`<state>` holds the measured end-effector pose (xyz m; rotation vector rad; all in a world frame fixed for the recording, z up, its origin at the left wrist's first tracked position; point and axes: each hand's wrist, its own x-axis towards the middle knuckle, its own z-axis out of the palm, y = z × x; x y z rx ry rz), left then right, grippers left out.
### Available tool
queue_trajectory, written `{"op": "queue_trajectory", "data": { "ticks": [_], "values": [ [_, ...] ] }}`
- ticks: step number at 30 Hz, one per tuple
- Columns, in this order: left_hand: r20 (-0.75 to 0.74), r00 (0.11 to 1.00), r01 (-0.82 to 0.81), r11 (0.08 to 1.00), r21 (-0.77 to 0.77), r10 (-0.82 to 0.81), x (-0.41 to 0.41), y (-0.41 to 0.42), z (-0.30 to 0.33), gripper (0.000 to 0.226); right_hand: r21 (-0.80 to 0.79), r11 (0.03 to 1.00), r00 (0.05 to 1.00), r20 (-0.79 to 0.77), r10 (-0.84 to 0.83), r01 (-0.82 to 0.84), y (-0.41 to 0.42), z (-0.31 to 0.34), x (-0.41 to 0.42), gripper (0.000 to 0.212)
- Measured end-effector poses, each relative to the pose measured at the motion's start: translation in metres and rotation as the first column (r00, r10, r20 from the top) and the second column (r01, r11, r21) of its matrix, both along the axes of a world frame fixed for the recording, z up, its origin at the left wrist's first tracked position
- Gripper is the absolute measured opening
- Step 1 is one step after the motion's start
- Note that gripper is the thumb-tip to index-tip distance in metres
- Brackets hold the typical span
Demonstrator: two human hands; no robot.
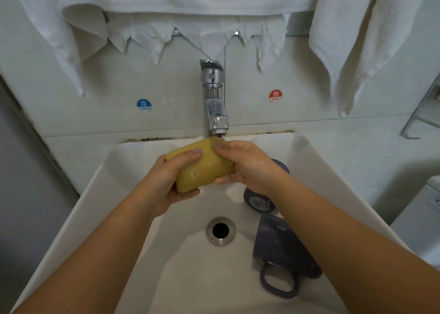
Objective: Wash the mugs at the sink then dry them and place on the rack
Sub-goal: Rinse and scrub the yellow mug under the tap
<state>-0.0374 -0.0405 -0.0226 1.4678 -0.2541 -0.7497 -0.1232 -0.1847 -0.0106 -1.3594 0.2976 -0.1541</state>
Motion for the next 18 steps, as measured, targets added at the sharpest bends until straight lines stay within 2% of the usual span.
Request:
{"op": "queue_trajectory", "data": {
  "ticks": [2, 4, 8, 10, 12, 13, 15, 16, 18],
  "values": [
    [-0.042, 0.999, 0.016, 1.000, 0.016, -0.015, 0.002, 0.003, 0.003, 0.038, 0.110, 0.991, 0.997, 0.030, 0.076, -0.079, -0.003, 0.001, -0.001, 0.013],
    [-0.110, 0.994, 0.027, 0.999, 0.036, -0.023, 0.004, 0.006, 0.004, 0.036, 0.138, 0.988, 0.997, 0.018, 0.069, -0.071, -0.003, 0.000, 0.000, 0.019],
    [-0.159, 0.987, 0.053, 0.994, 0.094, -0.038, 0.001, 0.008, 0.003, 0.055, -0.043, 0.991, 0.982, -0.133, -0.134, 0.129, 0.006, -0.007, 0.007, 0.038],
    [-0.124, 0.991, 0.054, 0.994, 0.093, -0.042, 0.001, 0.007, -0.001, 0.078, -0.007, 0.990, 0.979, -0.149, -0.139, 0.140, 0.005, -0.012, 0.010, 0.038],
    [-0.073, 0.997, 0.030, 0.993, 0.115, -0.021, 0.003, 0.007, -0.003, 0.091, 0.108, 0.994, 0.993, -0.115, -0.019, 0.031, 0.001, -0.014, 0.008, 0.034],
    [-0.054, 0.998, 0.025, 0.993, 0.119, -0.018, 0.004, 0.007, -0.004, 0.086, 0.157, 0.987, 0.994, -0.090, 0.056, -0.042, 0.000, -0.014, 0.006, 0.029],
    [-0.038, 0.999, 0.038, 0.992, 0.118, -0.033, 0.005, 0.007, -0.004, 0.060, 0.181, 0.974, 0.987, -0.064, 0.148, -0.134, -0.005, -0.014, 0.002, 0.022],
    [-0.040, 0.998, 0.046, 0.991, 0.124, -0.042, 0.004, 0.007, -0.003, 0.048, 0.140, 0.981, 0.986, -0.075, 0.148, -0.137, -0.006, -0.014, 0.002, 0.024],
    [-0.035, 0.999, 0.041, 0.988, 0.146, -0.037, 0.003, 0.006, -0.004, 0.042, -0.017, 0.998, 0.990, -0.132, 0.051, -0.054, -0.006, -0.013, 0.003, 0.029]
  ]
}}
